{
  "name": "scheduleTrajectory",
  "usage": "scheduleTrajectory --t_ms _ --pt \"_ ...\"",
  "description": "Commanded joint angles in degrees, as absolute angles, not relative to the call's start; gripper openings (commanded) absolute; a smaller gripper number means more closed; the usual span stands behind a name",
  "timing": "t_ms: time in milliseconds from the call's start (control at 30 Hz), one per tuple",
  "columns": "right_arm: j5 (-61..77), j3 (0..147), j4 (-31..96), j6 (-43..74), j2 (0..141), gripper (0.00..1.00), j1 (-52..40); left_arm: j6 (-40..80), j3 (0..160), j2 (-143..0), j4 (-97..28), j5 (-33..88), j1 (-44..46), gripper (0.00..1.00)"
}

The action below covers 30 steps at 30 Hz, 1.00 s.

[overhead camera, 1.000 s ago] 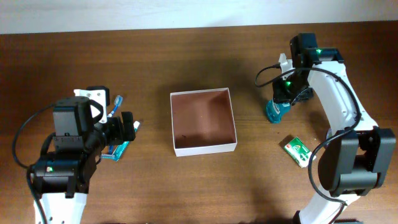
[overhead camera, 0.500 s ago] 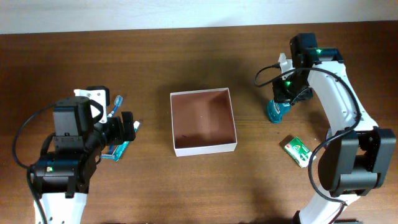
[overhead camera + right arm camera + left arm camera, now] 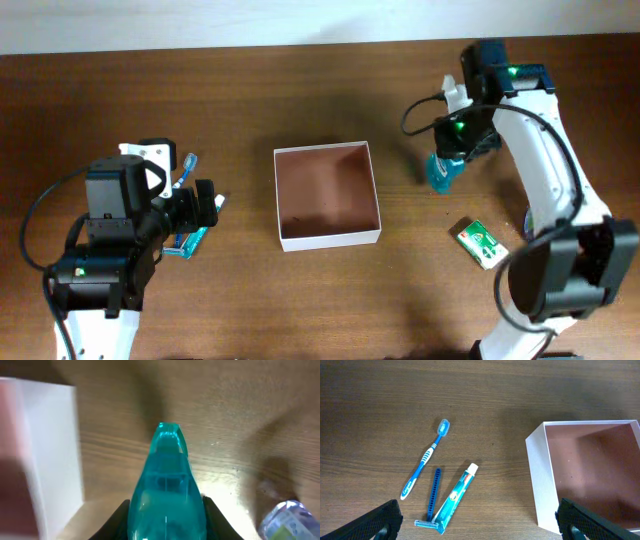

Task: Pack container
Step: 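Lift the mouthwash bottle and carry it over the box with right gripper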

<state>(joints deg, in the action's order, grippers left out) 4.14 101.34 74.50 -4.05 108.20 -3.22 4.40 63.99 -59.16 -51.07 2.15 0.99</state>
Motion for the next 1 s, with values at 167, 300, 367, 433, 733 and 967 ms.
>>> scheduleTrajectory --t_ms 167,300,367,433,733,967 --pt "4.03 114.32 79.55 6.26 93.73 0.04 -17.89 5.13 65.25 -59.29 -51.09 2.57 0.95 0.99" --pt "2.66 115.31 79.02 13.39 93.54 0.04 -27.29 5.15 65.25 -59.29 -51.09 2.59 0.95 0.99" --pt "-0.99 115.31 77.49 17.63 95.33 0.04 -32.05 5.15 65.25 -59.29 -51.09 2.57 0.95 0.99" --pt "-2.42 115.31 74.94 21.89 98.43 0.04 -36.21 5.13 65.25 -59.29 -51.09 2.57 0.95 0.99" --pt "-3.90 115.31 70.61 33.80 112.95 0.04 -40.07 5.15 65.25 -59.29 -51.11 2.57 0.95 0.99" --pt "-3.46 115.31 66.57 33.76 120.14 0.04 -40.01 5.15 65.25 -59.29 -51.11 2.57 0.95 0.99"
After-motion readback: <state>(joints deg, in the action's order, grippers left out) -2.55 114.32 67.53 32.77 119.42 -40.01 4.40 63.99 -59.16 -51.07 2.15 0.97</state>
